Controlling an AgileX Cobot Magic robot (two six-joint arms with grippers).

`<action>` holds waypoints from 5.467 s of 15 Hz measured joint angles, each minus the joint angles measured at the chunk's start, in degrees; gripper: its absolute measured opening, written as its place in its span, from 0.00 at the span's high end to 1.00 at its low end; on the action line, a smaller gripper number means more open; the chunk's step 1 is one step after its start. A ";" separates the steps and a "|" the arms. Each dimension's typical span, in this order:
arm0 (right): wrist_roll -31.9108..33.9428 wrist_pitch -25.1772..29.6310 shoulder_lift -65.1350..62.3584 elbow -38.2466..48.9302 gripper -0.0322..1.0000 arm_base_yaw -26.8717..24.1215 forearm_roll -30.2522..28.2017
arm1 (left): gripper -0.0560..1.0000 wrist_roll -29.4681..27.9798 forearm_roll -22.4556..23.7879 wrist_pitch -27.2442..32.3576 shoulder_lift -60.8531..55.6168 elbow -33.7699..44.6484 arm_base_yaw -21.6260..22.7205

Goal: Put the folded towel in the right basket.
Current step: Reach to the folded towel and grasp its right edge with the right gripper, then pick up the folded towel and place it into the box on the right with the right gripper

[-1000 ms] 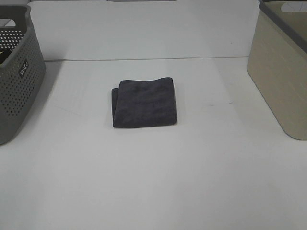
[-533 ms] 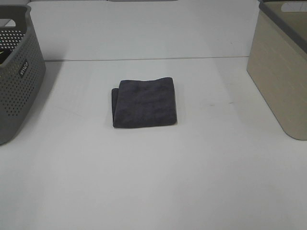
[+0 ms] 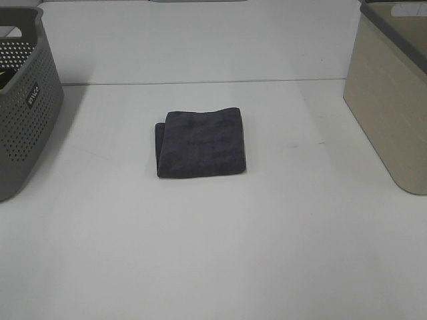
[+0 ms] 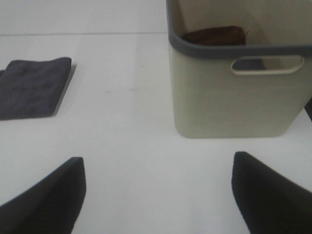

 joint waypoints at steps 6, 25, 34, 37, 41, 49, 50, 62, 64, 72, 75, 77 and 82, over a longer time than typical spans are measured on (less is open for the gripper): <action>-0.06 -3.21 31.17 -20.11 0.23 0.00 5.27 | 0.01 0.00 0.00 0.00 0.00 0.00 0.00; -8.59 1.26 99.64 -55.18 0.23 15.64 19.48 | 0.01 0.00 0.00 0.00 0.00 0.00 0.00; -9.34 3.27 127.43 -72.42 0.23 15.81 29.05 | 0.01 0.00 0.00 0.00 0.00 0.00 0.00; -10.54 4.01 130.06 -76.15 0.23 15.81 32.60 | 0.01 0.00 0.00 0.00 0.00 0.00 0.00; -13.18 2.75 131.61 -76.32 0.23 15.81 35.81 | 0.01 0.00 0.00 0.00 0.00 0.00 0.00; -20.00 2.29 133.84 -76.78 0.86 15.81 43.09 | 0.01 0.00 0.00 0.00 0.00 0.00 0.00; -20.17 2.29 133.84 -76.78 0.91 15.81 43.14 | 0.01 0.00 0.00 0.00 0.00 0.00 0.00; -17.93 2.12 111.50 -76.78 0.93 15.81 25.78 | 0.01 0.00 0.00 0.00 0.00 0.00 0.00; -15.18 2.23 105.94 -76.78 0.93 15.36 18.45 | 0.01 0.00 0.00 0.00 0.00 0.00 0.00; -11.80 4.98 91.33 -76.78 0.93 -3.95 14.04 | 0.01 0.00 0.00 0.00 0.00 0.00 0.00; -11.34 6.36 90.47 -76.78 0.94 -10.14 13.64 | 0.01 0.00 0.00 0.00 0.00 0.00 0.00; -11.29 6.82 91.04 -76.78 0.94 -13.35 13.12 | 0.01 0.00 0.00 0.00 0.00 0.00 0.00; -9.85 10.37 98.09 -76.72 0.92 -14.15 12.32 | 0.01 0.00 0.00 0.00 0.00 0.00 0.00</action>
